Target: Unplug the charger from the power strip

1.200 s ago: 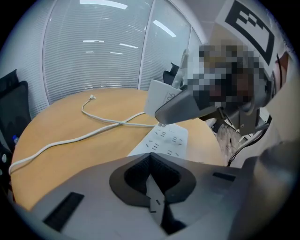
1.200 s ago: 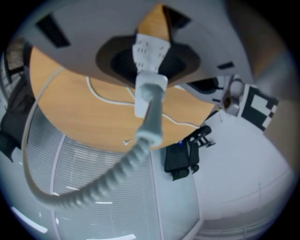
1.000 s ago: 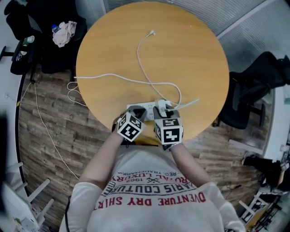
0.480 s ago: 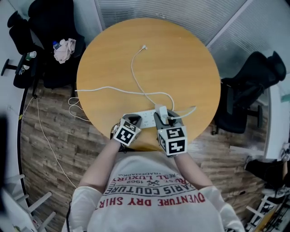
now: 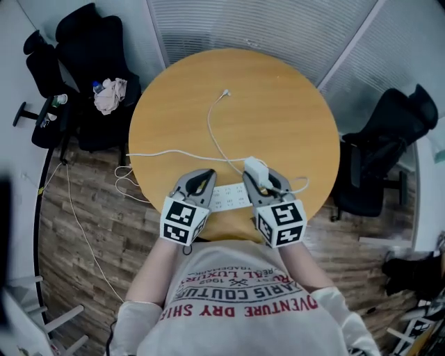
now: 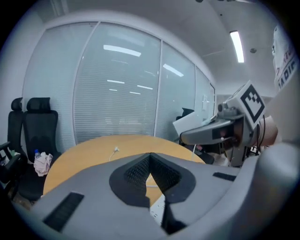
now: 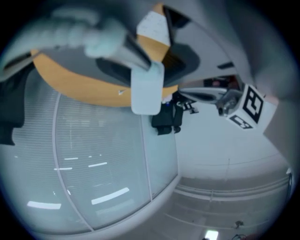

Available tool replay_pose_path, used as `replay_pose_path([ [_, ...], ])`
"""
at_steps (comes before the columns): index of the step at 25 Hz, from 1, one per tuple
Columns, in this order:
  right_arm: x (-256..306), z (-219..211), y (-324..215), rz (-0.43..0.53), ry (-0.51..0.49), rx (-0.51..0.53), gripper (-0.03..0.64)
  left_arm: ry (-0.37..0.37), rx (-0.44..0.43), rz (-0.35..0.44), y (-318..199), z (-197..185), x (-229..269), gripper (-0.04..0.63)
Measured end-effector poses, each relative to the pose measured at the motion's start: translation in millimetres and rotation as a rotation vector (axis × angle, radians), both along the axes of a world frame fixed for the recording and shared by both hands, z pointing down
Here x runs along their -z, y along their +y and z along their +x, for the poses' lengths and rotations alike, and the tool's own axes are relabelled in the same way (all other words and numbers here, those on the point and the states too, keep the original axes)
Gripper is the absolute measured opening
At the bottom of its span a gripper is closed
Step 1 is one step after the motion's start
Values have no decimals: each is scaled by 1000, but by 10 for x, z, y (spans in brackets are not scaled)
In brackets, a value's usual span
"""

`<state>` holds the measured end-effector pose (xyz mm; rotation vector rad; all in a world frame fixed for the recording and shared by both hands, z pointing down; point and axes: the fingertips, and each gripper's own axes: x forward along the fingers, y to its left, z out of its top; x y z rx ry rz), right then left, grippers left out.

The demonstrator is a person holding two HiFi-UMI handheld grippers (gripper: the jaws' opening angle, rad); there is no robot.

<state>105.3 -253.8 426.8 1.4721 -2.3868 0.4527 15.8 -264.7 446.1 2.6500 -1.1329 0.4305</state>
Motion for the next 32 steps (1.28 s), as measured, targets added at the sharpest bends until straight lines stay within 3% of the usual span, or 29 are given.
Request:
replay_pose_path([
  [7, 352, -13, -76, 94, -40, 19, 155, 148, 40, 222, 36, -123, 883, 34],
  [11, 543, -39, -64, 157, -65, 25, 153, 214, 28, 294, 123, -127, 1091, 34],
  [21, 623, -118, -49, 208, -62, 70, 153, 184, 61, 256, 51, -168, 1023, 34],
  [32, 343, -31, -85, 90, -116, 12, 153, 147, 92, 182, -27, -209, 801, 34],
])
